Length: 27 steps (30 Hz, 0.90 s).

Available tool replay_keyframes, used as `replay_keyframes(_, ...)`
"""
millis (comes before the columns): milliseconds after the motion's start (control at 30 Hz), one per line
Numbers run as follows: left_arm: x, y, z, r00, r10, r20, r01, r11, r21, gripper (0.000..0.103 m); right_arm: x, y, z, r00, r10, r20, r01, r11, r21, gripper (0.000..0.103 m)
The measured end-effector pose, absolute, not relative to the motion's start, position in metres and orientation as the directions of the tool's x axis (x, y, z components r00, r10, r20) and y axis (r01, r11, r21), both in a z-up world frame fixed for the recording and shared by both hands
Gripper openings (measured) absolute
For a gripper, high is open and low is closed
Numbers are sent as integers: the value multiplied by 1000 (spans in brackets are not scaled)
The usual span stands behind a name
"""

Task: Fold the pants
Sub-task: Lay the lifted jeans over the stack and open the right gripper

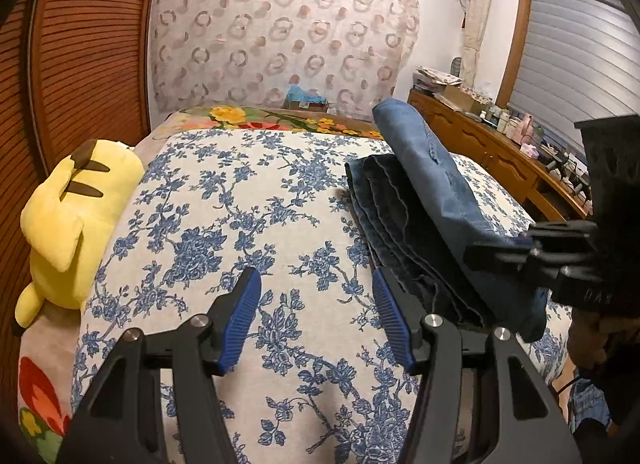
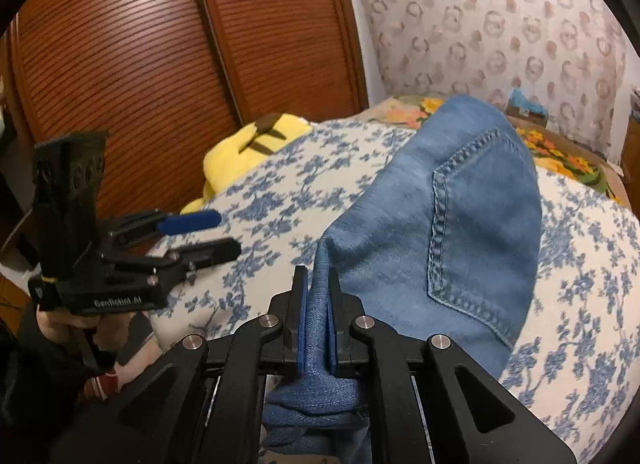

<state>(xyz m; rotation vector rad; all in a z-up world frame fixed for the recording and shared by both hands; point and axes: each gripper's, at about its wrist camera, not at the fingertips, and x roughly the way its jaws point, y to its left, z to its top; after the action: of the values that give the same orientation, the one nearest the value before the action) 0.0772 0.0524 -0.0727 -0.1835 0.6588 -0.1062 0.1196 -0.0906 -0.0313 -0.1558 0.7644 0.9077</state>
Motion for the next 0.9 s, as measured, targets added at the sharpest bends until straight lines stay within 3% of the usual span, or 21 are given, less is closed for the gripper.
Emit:
replay_keyframes(500,75,53,-74,786,-151,-600,32,978,-205,57,113,-81,-40,391,598,-700,-751,647,134,10)
replay_keyframes(900,94,25,-56,783,-216,-583,113,972,-208,57,127,-123,3,514,564,-646,-699,712,64,40)
